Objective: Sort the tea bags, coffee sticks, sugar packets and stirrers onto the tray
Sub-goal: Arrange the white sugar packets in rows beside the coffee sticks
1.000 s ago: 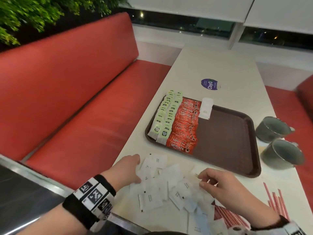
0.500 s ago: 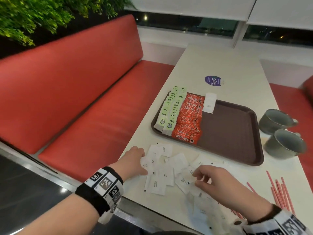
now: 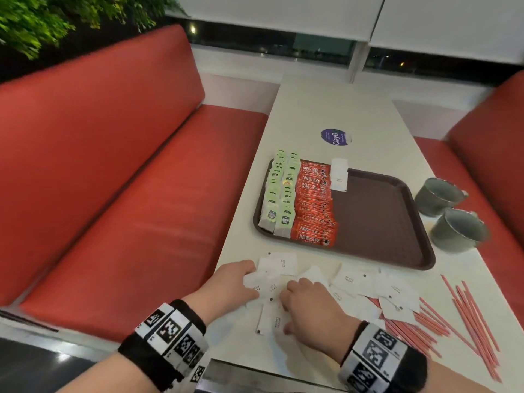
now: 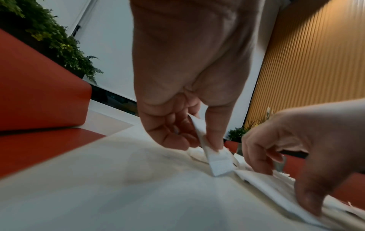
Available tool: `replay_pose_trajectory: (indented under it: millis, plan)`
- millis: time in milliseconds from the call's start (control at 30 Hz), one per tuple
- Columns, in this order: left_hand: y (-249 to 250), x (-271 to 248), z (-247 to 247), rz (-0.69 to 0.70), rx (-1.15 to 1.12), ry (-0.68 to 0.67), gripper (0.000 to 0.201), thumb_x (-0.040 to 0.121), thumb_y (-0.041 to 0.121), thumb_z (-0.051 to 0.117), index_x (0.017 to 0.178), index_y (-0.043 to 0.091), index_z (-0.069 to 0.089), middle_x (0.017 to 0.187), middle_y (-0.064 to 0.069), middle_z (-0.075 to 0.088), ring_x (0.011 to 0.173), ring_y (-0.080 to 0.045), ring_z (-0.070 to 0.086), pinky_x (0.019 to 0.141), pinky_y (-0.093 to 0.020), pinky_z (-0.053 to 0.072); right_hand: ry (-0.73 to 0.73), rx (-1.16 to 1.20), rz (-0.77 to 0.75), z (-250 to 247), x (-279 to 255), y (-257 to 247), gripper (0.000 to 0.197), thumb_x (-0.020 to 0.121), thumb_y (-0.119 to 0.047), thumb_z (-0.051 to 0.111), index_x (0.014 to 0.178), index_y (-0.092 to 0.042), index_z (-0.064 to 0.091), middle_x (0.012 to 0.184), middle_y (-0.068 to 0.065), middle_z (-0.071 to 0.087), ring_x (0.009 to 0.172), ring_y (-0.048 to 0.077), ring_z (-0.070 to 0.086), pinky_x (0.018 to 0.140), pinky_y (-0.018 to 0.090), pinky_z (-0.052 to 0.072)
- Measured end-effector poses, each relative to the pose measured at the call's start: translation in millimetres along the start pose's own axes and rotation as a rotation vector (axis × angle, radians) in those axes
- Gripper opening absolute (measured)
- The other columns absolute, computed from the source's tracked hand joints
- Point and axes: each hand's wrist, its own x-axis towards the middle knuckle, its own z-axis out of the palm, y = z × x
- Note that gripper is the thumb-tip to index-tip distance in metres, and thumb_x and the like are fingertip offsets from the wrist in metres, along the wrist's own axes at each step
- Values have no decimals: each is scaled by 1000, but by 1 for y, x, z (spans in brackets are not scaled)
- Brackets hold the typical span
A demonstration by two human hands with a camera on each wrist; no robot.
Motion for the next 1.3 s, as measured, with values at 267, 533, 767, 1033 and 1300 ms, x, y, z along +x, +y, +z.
replay_pose_trajectory:
  millis: [267, 533, 767, 1033, 1300]
  plan:
    - [-6, 7, -13, -12, -238, -38, 13, 79, 12, 70, 74, 21, 62, 63, 10, 60, 45, 5, 49, 50, -13, 38, 68, 450, 174, -6, -11, 15, 18, 82, -41, 65, 91, -28, 57, 89, -10, 55, 87, 14, 49, 74, 27, 36]
    - [4, 10, -13, -126, -587, -80, 8, 85, 7, 64, 78, 11, 64, 73, -3, 66, 63, -11, 61, 59, -24, 47, 13, 185, 168, 5, -6, 2, 33, 83, -42, 65, 106, -21, 55, 111, 0, 56, 105, 23, 49, 85, 36, 33]
    - [14, 9, -21, -326, -1096, -149, 12, 91, -3, 43, 91, 6, 49, 87, -18, 63, 82, -34, 66, 68, -40, 55, 32, 211, 161, 7, -1, 0, 5, 91, -18, 51, 91, -21, 54, 106, 3, 58, 101, 26, 51, 77, 35, 29]
    - [17, 2, -20, -357, -931, -238, 9, 93, 0, 47, 92, 8, 51, 75, -16, 61, 82, -36, 67, 74, -46, 55, 168, 495, 35, -15, -23, 18, 11, 88, -15, 52, 81, -24, 49, 84, -2, 60, 82, 20, 55, 67, 29, 39]
    - [36, 3, -25, -288, -942, -385, 24, 93, 13, 56, 114, 3, 59, 100, -18, 69, 87, -29, 68, 83, -47, 56, 292, 650, -54, -53, -23, 29, 30, 87, -2, 45, 101, -22, 62, 82, -15, 53, 72, -2, 49, 63, 9, 36]
